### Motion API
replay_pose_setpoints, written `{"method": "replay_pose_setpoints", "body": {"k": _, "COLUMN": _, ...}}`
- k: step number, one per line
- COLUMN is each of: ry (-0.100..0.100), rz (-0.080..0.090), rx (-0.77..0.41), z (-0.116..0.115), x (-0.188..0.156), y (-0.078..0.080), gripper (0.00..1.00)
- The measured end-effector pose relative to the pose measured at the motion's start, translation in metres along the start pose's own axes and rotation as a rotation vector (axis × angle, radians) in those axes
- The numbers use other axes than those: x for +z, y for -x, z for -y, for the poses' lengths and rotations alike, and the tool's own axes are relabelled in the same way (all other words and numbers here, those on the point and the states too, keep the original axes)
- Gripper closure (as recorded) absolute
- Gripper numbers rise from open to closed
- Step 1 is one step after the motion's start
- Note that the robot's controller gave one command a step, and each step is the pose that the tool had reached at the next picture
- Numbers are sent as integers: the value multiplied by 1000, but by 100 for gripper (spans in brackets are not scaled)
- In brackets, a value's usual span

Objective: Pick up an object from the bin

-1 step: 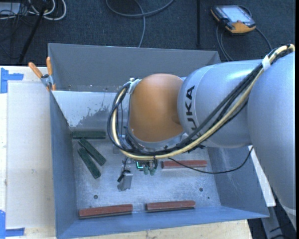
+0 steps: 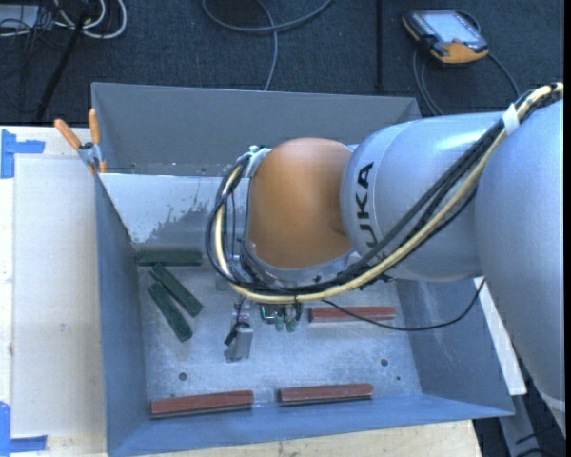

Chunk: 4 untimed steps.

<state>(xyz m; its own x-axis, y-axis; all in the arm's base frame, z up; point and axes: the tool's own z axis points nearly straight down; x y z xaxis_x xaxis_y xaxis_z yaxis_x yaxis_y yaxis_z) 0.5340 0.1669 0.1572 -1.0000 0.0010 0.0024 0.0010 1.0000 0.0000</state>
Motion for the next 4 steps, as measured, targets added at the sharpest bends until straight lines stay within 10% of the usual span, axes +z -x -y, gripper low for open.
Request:
{"method": "replay_pose_setpoints", "body": {"k": 2, "ry": -3, "rz": -6, "rx": 57, "z": 51, "x": 59, "y": -53, "gripper": 0}}
{"method": "replay_pose_setpoints", "body": {"k": 4, "ry": 2, "rz": 11, "rx": -292, "z": 79, "x": 79, "y": -59, "gripper": 0}}
